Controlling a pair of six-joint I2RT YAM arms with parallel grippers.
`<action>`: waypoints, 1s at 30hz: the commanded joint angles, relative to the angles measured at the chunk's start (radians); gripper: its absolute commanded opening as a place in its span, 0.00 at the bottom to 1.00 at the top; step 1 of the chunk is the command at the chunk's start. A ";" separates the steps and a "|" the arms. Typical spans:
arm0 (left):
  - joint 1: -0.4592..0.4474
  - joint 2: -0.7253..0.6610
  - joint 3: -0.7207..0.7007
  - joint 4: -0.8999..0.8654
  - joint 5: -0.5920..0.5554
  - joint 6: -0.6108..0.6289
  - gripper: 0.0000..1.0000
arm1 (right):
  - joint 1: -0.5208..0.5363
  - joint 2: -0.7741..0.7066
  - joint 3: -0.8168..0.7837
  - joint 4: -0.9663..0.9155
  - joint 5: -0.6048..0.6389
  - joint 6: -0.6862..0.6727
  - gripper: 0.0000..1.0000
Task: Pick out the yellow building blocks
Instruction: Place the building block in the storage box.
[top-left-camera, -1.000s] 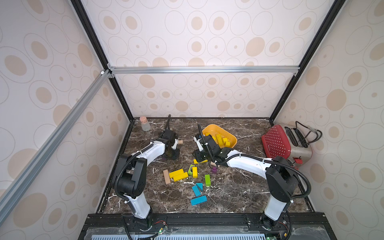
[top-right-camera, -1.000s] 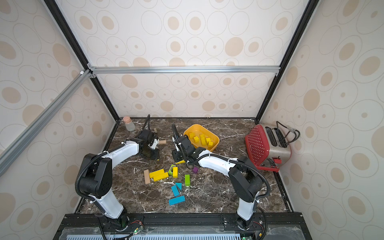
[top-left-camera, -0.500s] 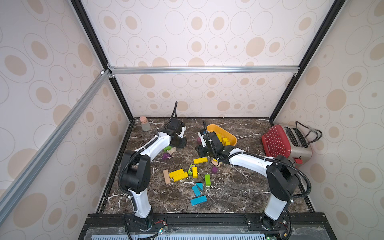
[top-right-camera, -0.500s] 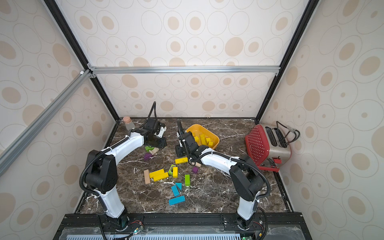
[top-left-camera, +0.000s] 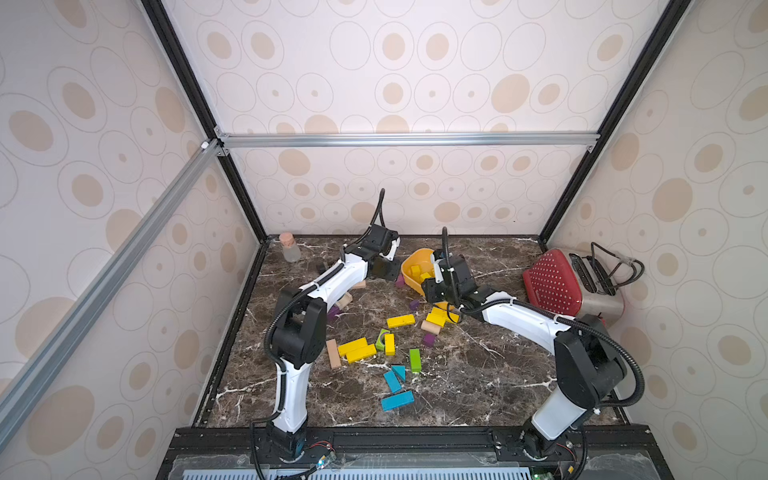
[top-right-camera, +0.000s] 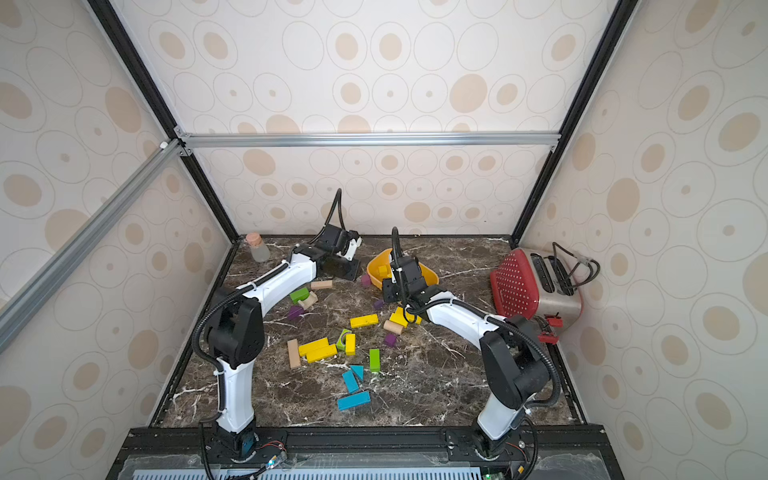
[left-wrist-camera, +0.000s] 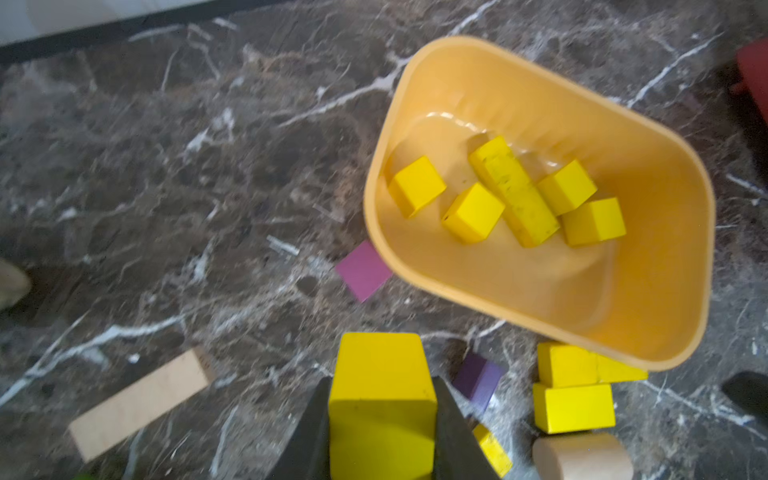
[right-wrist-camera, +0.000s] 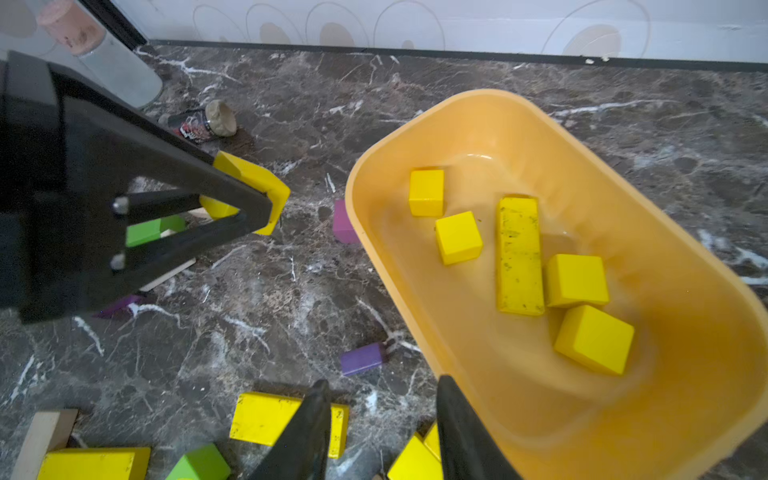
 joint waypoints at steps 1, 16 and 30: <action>-0.051 0.054 0.093 0.023 -0.010 -0.016 0.05 | -0.017 -0.030 -0.016 -0.021 0.011 -0.019 0.43; -0.162 0.224 0.288 0.048 -0.013 -0.013 0.05 | -0.063 -0.102 -0.120 -0.014 0.044 0.006 0.43; -0.199 0.293 0.350 0.039 -0.005 -0.019 0.05 | -0.106 -0.235 -0.260 0.017 0.138 -0.010 0.43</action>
